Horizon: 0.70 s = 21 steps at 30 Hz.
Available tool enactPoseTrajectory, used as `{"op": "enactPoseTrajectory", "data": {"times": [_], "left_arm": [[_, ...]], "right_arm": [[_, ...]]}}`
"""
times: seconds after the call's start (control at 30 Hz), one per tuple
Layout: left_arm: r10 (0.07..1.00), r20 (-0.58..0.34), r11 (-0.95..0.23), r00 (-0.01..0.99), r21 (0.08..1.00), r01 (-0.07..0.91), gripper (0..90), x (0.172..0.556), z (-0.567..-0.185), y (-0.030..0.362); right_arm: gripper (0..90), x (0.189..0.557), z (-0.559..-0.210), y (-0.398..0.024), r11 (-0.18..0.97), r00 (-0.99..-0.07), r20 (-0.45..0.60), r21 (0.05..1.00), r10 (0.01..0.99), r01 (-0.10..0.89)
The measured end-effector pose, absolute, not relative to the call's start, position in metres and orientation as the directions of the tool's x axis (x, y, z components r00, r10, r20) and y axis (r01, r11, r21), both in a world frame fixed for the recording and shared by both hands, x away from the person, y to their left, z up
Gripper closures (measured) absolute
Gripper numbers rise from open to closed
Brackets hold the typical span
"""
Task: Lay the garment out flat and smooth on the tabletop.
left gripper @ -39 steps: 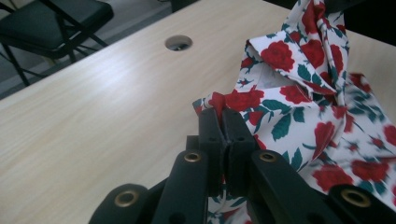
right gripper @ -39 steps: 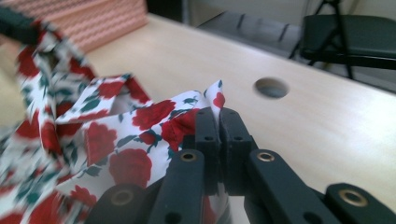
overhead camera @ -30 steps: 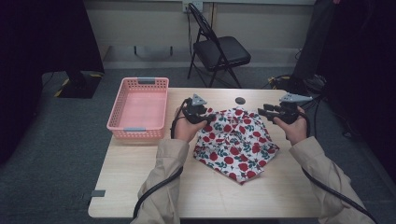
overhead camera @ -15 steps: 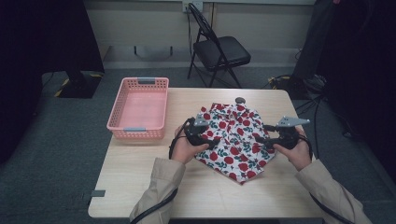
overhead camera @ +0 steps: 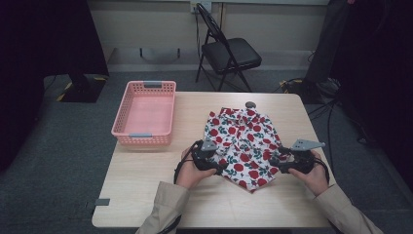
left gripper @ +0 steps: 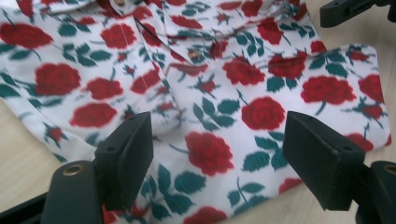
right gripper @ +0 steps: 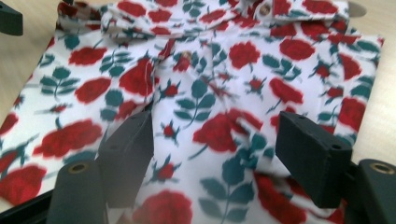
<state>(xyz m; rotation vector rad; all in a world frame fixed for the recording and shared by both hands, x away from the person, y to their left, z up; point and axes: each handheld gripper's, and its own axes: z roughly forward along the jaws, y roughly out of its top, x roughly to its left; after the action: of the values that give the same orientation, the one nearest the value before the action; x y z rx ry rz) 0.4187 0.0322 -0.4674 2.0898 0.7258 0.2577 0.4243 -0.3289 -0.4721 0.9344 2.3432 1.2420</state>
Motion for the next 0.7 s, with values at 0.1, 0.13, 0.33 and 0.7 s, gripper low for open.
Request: {"op": "enactPoseTrajectory", "data": {"times": [0.1, 0.13, 0.33, 0.7], "left_arm": [[0.577, -0.091, -0.445, 0.812, 0.798, 0.406, 24.6, 0.414, -0.476, 0.032], [0.572, -0.092, -0.453, 0.815, 0.793, 0.407, 24.6, 0.412, -0.478, 0.032], [0.565, -0.098, -0.471, 0.819, 0.777, 0.418, 24.5, 0.404, -0.488, 0.032], [0.543, -0.04, -0.541, 0.839, 0.747, 0.387, 19.9, 0.397, -0.497, 0.027]], "right_arm": [[26.3, 0.418, -0.478, -0.33, 0.417, -0.734, 0.013, 0.816, 0.679, 0.4], [26.3, 0.416, -0.48, -0.331, 0.417, -0.735, 0.018, 0.814, 0.678, 0.404], [26.7, 0.411, -0.488, -0.335, 0.437, -0.74, 0.011, 0.801, 0.673, 0.41], [28.0, 0.407, -0.496, -0.335, 0.475, -0.751, 0.002, 0.774, 0.66, 0.419]]}}
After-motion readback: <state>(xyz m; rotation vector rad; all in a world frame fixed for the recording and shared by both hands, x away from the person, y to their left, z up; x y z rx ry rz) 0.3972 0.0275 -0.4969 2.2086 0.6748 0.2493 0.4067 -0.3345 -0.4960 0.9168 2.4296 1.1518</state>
